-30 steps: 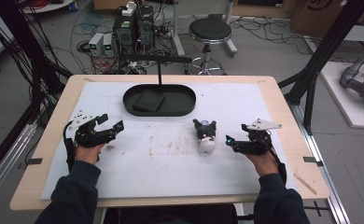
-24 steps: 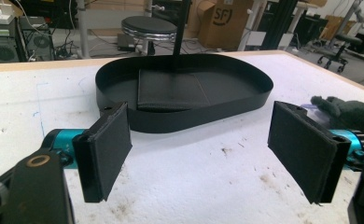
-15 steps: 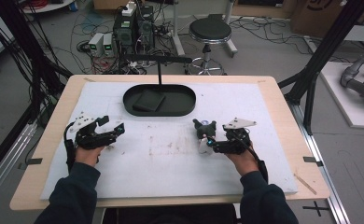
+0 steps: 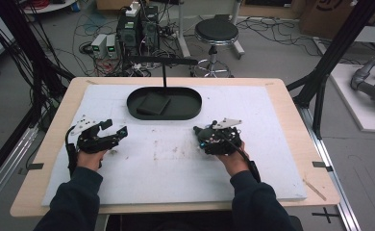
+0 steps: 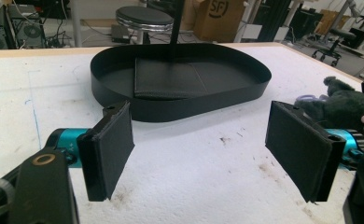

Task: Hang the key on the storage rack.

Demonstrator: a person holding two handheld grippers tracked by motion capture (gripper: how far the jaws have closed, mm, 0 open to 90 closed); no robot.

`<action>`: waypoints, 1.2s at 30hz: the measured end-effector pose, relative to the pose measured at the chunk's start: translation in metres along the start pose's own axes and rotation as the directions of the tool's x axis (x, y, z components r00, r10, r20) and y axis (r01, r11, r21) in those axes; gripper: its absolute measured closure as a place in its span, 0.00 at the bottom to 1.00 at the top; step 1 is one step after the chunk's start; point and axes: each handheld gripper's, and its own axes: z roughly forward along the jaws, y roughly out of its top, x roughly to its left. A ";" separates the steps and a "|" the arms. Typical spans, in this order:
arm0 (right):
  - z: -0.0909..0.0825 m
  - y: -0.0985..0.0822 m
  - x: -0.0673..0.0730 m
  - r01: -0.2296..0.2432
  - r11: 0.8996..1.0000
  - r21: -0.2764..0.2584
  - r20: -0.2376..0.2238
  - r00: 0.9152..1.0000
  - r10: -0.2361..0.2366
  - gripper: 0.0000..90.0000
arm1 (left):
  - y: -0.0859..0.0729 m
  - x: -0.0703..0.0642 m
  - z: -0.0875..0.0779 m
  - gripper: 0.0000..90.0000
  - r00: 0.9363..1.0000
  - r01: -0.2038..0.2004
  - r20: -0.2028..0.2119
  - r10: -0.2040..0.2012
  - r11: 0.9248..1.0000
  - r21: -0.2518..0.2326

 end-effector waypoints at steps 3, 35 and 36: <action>-0.009 -0.002 -0.011 -0.007 1.000 0.013 0.037 0.999 0.006 0.28 | 0.000 0.000 0.000 0.26 1.000 0.006 0.000 -0.006 1.000 0.001; 0.012 -0.016 0.006 0.060 0.982 0.179 0.038 0.997 -0.068 0.49 | 0.001 0.002 -0.001 0.29 1.000 0.022 -0.008 -0.022 1.000 -0.009; 0.012 -0.016 0.006 0.066 0.982 0.175 0.035 0.997 -0.074 0.50 | 0.001 0.003 -0.001 0.29 1.000 0.024 -0.008 -0.024 1.000 -0.006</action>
